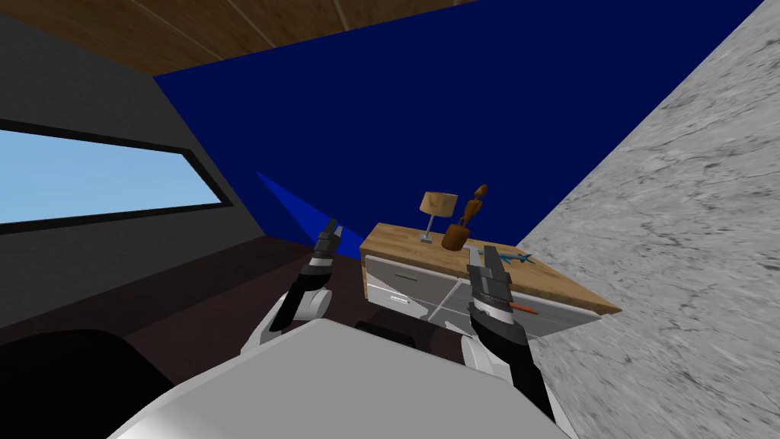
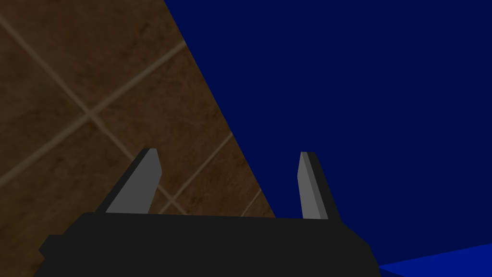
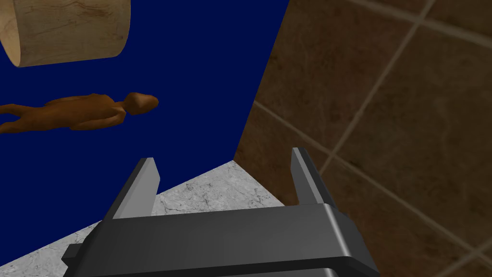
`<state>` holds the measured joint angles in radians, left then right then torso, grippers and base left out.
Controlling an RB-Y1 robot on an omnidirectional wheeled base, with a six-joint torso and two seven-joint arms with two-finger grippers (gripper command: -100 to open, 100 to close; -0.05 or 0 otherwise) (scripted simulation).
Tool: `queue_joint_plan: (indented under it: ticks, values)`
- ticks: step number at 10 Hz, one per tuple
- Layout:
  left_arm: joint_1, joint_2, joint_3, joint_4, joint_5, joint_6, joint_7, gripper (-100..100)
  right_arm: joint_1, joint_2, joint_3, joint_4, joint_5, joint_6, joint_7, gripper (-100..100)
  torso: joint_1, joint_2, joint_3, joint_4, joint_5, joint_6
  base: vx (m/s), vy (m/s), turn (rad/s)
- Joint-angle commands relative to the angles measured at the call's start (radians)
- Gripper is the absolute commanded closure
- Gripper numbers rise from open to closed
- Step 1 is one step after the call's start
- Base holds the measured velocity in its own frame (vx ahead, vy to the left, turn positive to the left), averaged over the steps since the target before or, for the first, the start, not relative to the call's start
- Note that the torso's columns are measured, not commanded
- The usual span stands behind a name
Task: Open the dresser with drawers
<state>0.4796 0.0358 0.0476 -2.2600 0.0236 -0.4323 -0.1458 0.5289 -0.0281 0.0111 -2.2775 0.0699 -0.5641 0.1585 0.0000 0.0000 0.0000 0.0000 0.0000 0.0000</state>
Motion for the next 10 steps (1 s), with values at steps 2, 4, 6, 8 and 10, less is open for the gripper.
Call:
queue_joint_plan:
  ticks: [2, 4, 6, 8, 10]
  values:
    - [0.0, 0.0, 0.0, 0.0, 0.0, 0.0, 0.0, 0, 0.0, 0.0, 0.0, 0.0, 0.0, 0.0, 0.0, 0, 0.0, 0.104, -0.209, 0.105, 0.0, 0.0, 0.0, 0.0, 0.0]
    - [0.0, 0.0, 0.0, 0.0, 0.0, 0.0, 0.0, 0, 0.0, 0.0, 0.0, 0.0, 0.0, 0.0, 0.0, 0, 0.0, 0.248, -0.497, 0.248, 0.0, 0.0, 0.0, 0.0, 0.0]
    - [0.0, 0.0, 0.0, 0.0, 0.0, 0.0, 0.0, 0, 0.0, 0.0, 0.0, 0.0, 0.0, 0.0, 0.0, 0, 0.0, 0.396, -0.792, 0.396, 0.0, 0.0, 0.0, 0.0, 0.0]
    - [0.0, 0.0, 0.0, 0.0, 0.0, 0.0, 0.0, 0, 0.0, 0.0, 0.0, 0.0, 0.0, 0.0, 0.0, 0, 0.0, 0.544, -1.087, 0.544, 0.0, 0.0, 0.0, 0.0, 0.0]
    - [0.0, 0.0, 0.0, 0.0, 0.0, 0.0, 0.0, 0, -0.01, -0.039, 0.011, 0.019, 0.03, 0.027, 0.008, -100, 0.0, 0.691, -1.382, 0.691, 0.0, 0.0, 0.001, 0.005, 0.014]
